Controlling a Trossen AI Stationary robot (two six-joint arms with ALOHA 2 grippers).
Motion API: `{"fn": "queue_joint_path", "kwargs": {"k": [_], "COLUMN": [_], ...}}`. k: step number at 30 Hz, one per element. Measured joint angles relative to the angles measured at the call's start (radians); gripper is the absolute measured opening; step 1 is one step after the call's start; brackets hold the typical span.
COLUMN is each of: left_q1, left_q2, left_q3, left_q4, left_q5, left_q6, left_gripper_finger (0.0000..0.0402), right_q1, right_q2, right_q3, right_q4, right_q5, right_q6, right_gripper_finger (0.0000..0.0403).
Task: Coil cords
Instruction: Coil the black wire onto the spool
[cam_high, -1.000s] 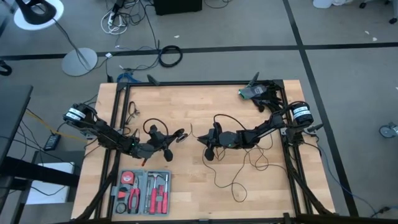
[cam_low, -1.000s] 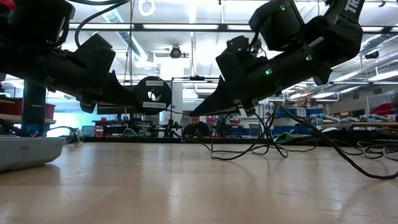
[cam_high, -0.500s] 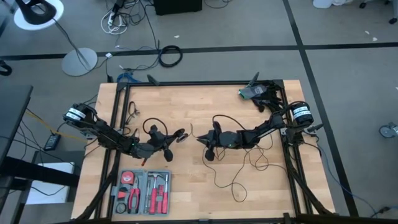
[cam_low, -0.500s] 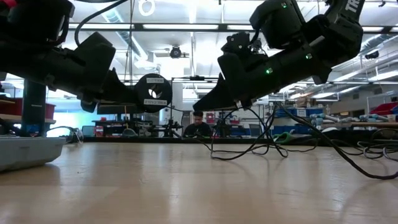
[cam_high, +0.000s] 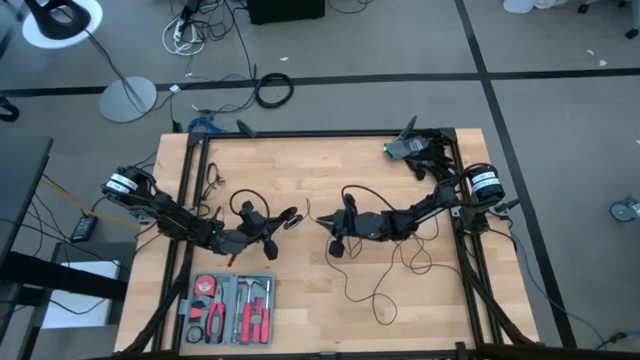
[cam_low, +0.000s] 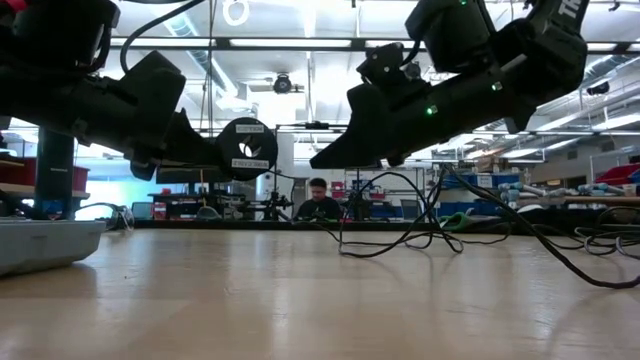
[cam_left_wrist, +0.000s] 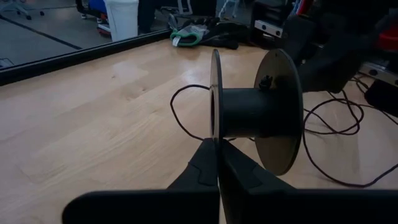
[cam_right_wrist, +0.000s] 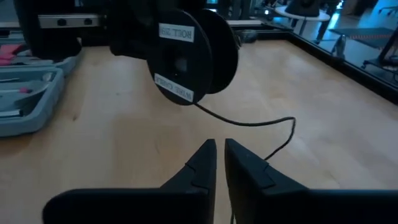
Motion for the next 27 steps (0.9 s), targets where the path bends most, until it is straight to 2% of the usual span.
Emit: {"fn": "queue_joint_path", "kwargs": {"k": [6, 20, 27], "left_q1": [0.0, 0.0, 0.0], "left_q2": [0.0, 0.0, 0.0], "left_q3": [0.0, 0.0, 0.0], "left_q4": [0.0, 0.0, 0.007], "left_q5": [0.0, 0.0, 0.007], "left_q6": [0.001, 0.001, 0.001], "left_gripper_finger": [0.0, 0.0, 0.0], "right_q1": [0.003, 0.004, 0.001], "right_q2": [0.0, 0.0, 0.0], "right_q3": [0.0, 0.0, 0.049], "right_q4": [0.001, 0.006, -0.027], "right_q5": [0.0, 0.001, 0.005], "right_q6": [0.0, -0.048, -0.192], "right_gripper_finger": [0.0004, 0.0051, 0.0093]}}
